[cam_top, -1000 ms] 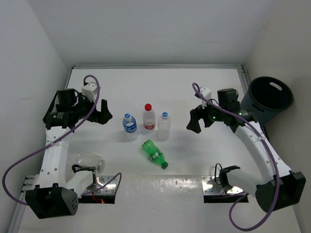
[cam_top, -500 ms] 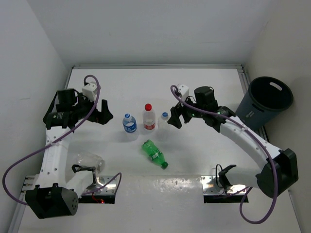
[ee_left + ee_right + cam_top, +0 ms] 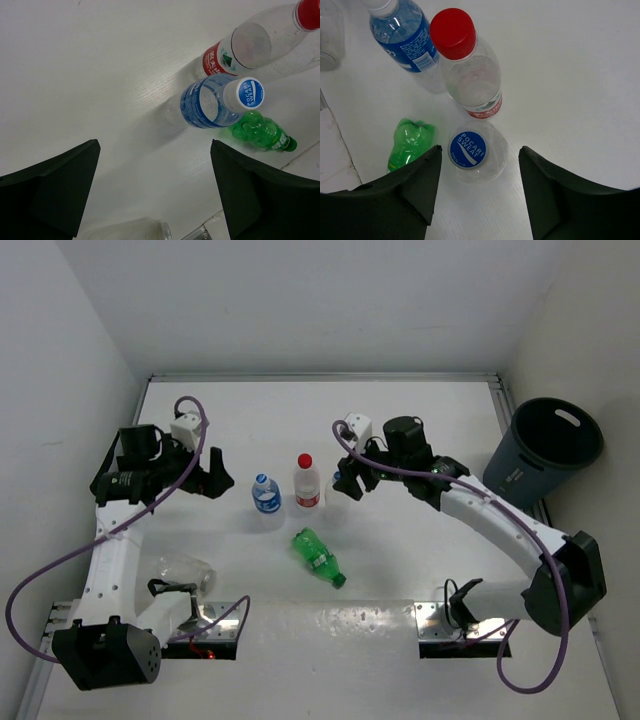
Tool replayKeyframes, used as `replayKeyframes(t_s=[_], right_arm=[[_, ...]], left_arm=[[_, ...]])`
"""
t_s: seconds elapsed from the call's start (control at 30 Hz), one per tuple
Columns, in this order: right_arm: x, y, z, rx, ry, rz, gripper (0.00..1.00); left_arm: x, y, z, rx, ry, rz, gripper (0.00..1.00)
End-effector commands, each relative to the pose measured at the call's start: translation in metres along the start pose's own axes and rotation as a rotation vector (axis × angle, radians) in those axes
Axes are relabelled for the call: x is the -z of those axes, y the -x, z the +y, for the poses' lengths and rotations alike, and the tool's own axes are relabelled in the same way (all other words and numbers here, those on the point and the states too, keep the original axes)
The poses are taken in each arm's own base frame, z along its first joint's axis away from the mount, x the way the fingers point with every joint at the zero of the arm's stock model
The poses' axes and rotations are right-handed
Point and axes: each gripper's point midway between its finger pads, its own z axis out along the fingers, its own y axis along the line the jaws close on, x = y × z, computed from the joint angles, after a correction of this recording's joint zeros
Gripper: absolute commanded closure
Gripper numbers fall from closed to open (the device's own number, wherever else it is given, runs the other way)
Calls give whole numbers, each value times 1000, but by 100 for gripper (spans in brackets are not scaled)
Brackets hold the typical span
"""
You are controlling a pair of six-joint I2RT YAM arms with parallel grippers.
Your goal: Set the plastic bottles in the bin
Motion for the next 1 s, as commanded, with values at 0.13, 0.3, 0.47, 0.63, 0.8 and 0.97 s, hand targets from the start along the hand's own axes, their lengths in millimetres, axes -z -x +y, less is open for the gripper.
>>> replayKeyframes(t_s=[0.13, 0.3, 0.47, 0.63, 0.8, 0.97], right_arm=[[-3, 24, -4, 53, -6, -67, 47], [-4, 27, -6, 58, -8, -75, 62], [8, 38, -11, 60, -27, -91, 78], [48, 58, -43, 29, -149, -108, 96], [138, 105, -113, 33, -486, -192, 100], [248, 127, -172, 99, -908, -226, 100]], left_arm=[[-2, 6, -3, -24, -17, -25, 0], [-3, 5, -2, -19, -18, -18, 0], [-4, 7, 1, -33, -8, -23, 0], [-4, 7, -3, -33, -25, -27, 0], [-7, 13, -4, -43, -45, -46, 0], [-12, 15, -5, -36, -78, -44, 0]])
